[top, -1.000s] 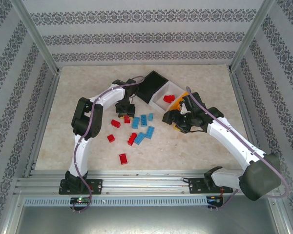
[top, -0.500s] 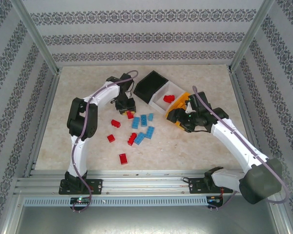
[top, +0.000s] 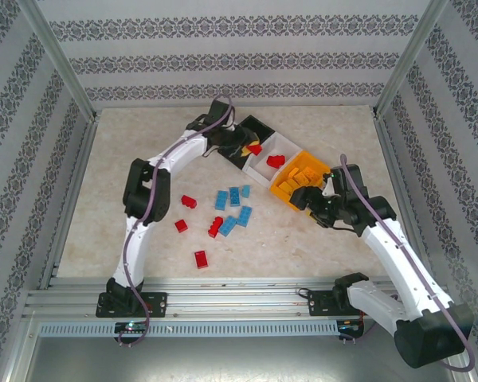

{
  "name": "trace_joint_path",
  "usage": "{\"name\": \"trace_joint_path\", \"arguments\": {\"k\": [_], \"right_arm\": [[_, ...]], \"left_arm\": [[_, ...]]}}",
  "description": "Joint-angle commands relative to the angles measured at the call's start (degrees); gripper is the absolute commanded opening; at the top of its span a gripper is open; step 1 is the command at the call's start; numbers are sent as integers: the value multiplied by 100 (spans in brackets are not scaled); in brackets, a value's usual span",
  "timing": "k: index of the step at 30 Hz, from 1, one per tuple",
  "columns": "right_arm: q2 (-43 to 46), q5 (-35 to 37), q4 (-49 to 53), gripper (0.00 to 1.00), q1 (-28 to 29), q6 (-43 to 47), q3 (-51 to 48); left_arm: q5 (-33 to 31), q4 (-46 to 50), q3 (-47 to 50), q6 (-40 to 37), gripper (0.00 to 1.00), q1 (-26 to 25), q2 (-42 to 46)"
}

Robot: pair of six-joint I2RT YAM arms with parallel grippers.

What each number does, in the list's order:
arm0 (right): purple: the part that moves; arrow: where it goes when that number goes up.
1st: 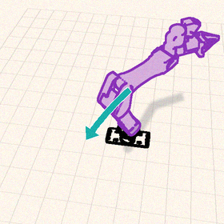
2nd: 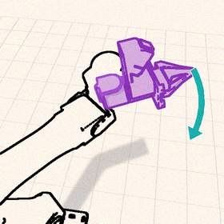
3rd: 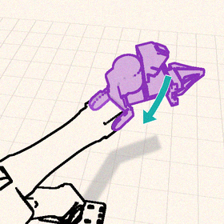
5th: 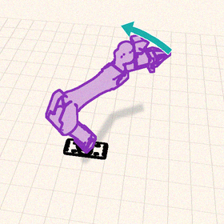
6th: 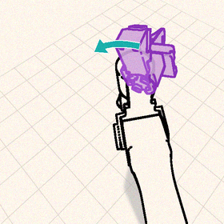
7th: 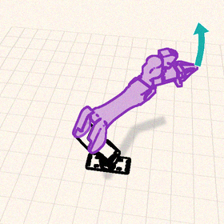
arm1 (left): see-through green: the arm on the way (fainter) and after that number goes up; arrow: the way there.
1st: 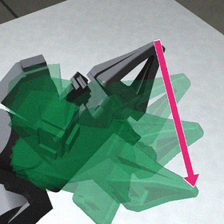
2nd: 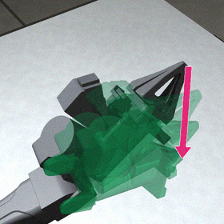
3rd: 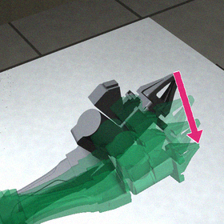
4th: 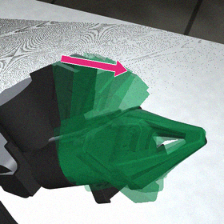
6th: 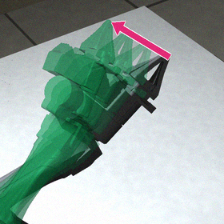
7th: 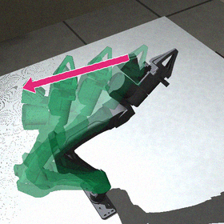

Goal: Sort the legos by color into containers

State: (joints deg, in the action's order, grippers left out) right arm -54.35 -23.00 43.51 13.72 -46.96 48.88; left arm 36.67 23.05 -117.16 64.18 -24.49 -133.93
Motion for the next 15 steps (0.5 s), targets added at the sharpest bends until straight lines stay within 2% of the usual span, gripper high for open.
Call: {"name": "trace_joint_path", "arguments": {"k": [1, 7, 15], "right_arm": [[225, 9, 236, 68, -105, 11, -122], [479, -6, 397, 68, -254, 11, -221], [657, -25, 543, 68, -317, -6, -272]], "left_arm": [[157, -29, -717, 424, 34, -215, -458], [173, 311, -1536, 437, 36, -335, -1004], [223, 376, -1653, 421, 47, -357, -1092]]}}
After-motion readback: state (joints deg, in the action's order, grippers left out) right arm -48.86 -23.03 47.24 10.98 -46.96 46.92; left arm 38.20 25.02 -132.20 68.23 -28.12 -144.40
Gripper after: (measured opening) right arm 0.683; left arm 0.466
